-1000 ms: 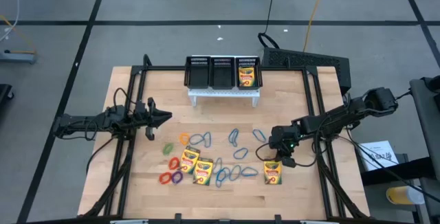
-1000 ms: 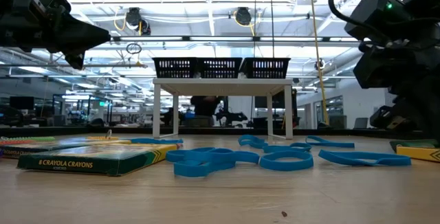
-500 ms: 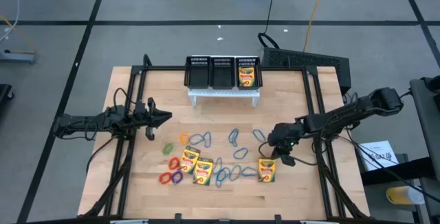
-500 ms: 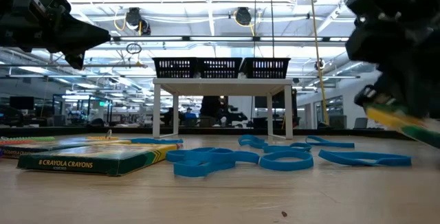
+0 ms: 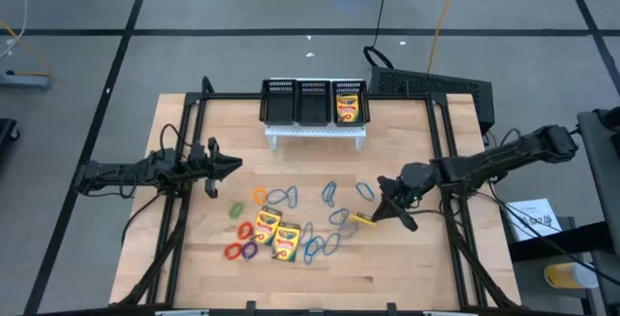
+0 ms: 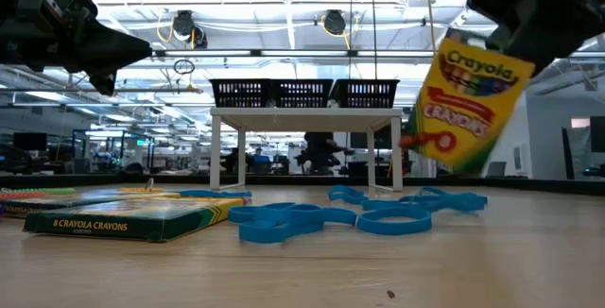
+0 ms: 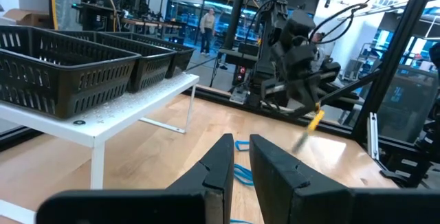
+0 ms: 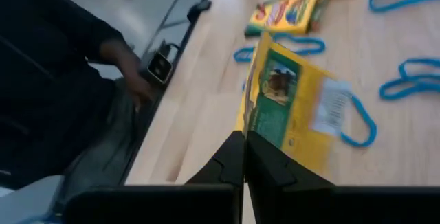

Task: Pick & Place Office Desk Supplies
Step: Put the crayon box into the right black bin

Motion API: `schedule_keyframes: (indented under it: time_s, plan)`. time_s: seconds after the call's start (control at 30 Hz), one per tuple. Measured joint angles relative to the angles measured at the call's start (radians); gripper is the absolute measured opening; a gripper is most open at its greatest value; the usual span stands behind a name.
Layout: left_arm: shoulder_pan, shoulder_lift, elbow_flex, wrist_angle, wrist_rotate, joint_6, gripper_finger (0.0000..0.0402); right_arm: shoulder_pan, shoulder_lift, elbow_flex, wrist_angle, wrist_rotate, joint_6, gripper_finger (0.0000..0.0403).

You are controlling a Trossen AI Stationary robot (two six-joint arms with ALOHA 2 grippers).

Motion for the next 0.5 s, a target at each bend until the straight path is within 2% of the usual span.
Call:
schedule_keyframes:
  time_s: [0.5]
  plan:
    - [0.000, 0.000, 0.000, 0.000, 0.000, 0.000, 0.0056, -0.101, -0.068, 0.000, 0.124, 0.157, 0.159, 0.0000]
